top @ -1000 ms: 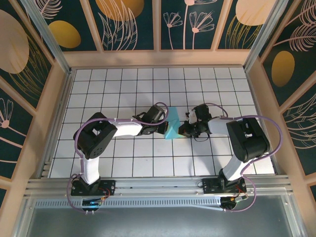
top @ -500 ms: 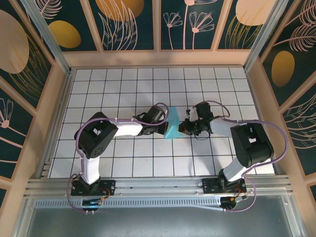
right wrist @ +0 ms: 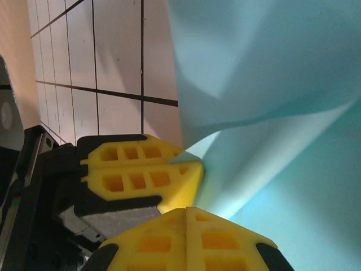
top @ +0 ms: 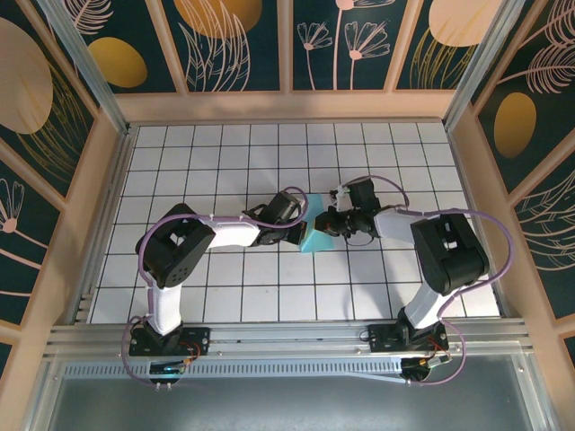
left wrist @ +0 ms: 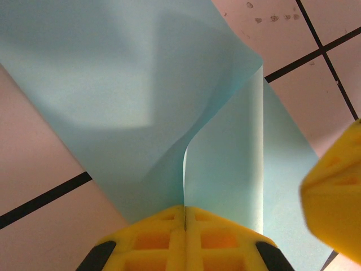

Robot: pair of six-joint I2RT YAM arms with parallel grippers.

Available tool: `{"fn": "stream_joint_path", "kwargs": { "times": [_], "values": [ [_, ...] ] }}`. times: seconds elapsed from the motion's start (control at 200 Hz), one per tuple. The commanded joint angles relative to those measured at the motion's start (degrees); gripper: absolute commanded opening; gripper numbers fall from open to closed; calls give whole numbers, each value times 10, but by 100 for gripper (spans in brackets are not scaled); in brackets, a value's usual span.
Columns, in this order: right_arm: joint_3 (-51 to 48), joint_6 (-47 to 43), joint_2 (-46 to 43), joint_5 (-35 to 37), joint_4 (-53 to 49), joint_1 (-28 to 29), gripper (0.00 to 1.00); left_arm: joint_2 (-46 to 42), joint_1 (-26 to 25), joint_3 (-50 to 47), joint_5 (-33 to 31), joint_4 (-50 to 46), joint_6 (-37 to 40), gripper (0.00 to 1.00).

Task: Fold a paper plane with a square sheet of paper (fold left side to right side)
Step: Fold the triangle a second time at the center of the table.

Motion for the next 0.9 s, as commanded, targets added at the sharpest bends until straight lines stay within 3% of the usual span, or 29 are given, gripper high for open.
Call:
{"fn": "stream_joint_path", "kwargs": {
  "times": [0.0,0.891],
  "values": [
    [18,7,20,-3,17,9,0,19,5,5,-4,-20,11,0],
    [28,-21,68,52,-33,18,0,26,5,8,-7,-25,15,0]
  ]
}}
